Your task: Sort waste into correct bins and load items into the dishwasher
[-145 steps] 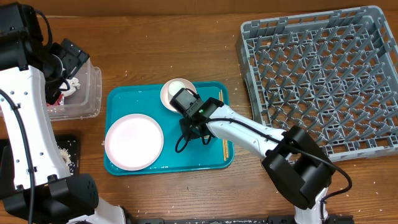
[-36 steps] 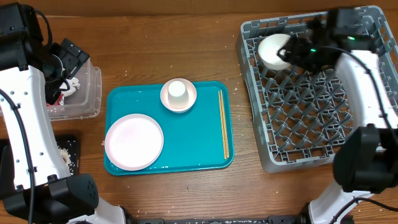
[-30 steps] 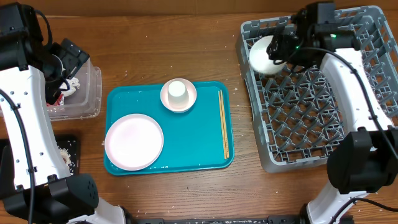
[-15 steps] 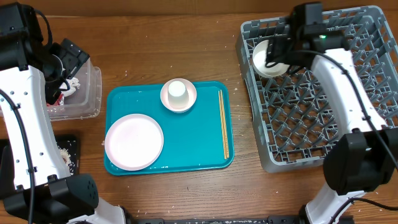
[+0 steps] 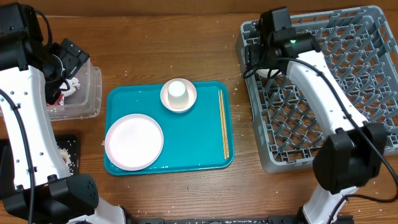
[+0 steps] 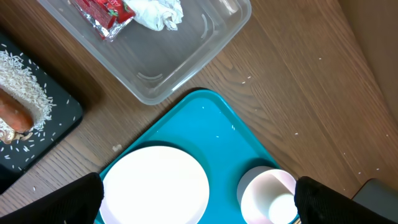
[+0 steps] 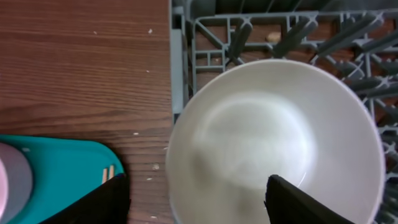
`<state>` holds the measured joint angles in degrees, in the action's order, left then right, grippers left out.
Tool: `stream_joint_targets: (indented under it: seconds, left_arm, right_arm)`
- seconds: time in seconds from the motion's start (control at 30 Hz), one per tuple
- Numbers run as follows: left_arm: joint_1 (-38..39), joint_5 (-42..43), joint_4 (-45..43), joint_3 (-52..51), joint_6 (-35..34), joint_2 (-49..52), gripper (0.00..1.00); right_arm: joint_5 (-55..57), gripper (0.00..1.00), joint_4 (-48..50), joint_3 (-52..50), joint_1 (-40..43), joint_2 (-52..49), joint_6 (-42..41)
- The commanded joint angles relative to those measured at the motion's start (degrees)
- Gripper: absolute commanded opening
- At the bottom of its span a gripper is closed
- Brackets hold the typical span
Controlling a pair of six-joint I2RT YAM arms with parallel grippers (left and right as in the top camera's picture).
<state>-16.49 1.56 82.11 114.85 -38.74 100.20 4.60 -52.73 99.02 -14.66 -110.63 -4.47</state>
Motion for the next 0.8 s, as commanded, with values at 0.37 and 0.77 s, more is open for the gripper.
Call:
stream_joint_targets:
  seconds: [0.37,0.77]
  left_arm:
    - [0.0,0.4,0.0,0.4,1.1,0.1,1.00]
    - [0.0,0.4,0.0,0.4,1.1,0.1,1.00]
  right_arm:
    - [1.8,0.33,-0.1,1.6,-0.3,-3.9,-0.3]
    - [-2.2,0.04,-0.4,2.4,1.1,2.3,-6.3]
